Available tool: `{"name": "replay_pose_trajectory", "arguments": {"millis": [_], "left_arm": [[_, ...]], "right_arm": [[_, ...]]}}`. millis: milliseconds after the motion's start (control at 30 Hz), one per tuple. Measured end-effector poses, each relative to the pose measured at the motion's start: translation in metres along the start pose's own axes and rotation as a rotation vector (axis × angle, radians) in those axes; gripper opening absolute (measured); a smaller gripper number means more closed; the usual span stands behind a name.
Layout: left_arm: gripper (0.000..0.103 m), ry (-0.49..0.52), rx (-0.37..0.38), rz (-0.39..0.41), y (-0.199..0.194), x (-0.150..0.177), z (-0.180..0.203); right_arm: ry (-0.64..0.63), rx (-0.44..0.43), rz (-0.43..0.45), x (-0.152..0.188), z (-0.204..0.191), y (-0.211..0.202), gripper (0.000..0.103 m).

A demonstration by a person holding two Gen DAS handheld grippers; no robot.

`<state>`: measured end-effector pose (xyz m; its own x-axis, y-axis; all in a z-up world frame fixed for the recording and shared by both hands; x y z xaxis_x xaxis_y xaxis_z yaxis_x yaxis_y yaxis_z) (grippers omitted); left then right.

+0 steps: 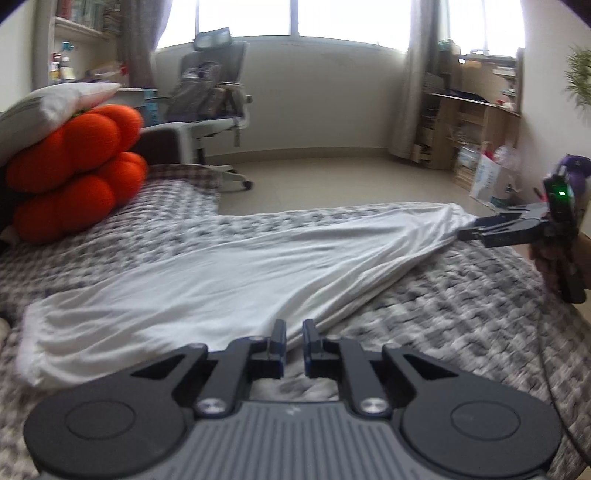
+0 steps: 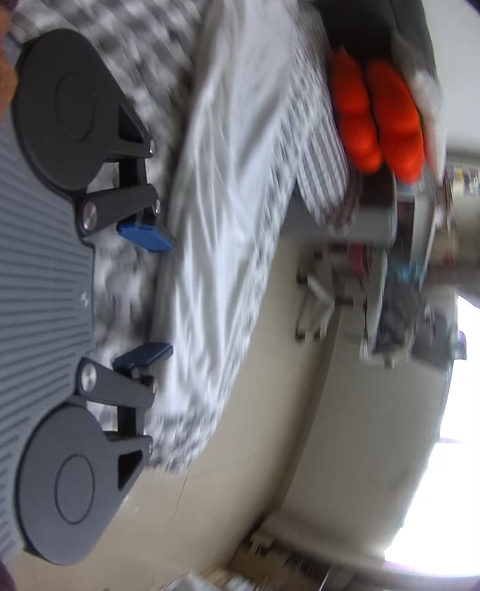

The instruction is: Fold clothes

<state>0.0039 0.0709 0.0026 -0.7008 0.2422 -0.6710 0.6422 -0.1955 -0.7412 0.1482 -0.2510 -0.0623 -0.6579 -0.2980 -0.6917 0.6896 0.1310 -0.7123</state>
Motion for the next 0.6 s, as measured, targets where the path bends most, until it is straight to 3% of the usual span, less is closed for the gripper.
{"name": "replay_pose_trajectory", "arguments": {"millis": [67,167,367,433,500,600], "left_arm": [[0.017,0.040,0.039,-0.011,0.017,-0.010,0.016],[0.022,0.107,0.076,-0.009,0.036,-0.029,0.041],[0.026,0.244,0.137,0.003,0.071,-0.067,0.092],[0.026,0.290,0.157,0.007,0.083,-0.080,0.109],[0.028,0.321,0.189,0.008,0.095,-0.093,0.123],[0.034,0.263,0.311,-0.021,0.116,-0.118,0.126]], "right_arm": [[0.001,0.039,-0.002,-0.002,0.007,0.004,0.057],[0.072,0.030,-0.017,-0.005,0.024,0.006,0.057],[0.380,-0.179,-0.060,0.010,0.083,0.008,0.058],[0.397,-0.210,-0.043,0.015,0.092,0.006,0.043],[0.412,-0.243,-0.027,0.017,0.098,0.004,0.034],[0.428,-0.293,-0.017,0.012,0.102,0.004,0.009]]}}
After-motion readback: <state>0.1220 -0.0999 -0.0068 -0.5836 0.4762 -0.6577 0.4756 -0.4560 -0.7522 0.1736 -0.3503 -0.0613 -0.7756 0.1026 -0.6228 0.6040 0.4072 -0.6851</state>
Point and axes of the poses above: each gripper's, at about its wrist camera, not at the fingertips, and y roughly the way its jaws point, z to its right, x to its underside, the point moved 3 cm from there along y, roughly the way its jaws point, and after that the axes turned 13 degrees about -z, right-handed, at the moved point
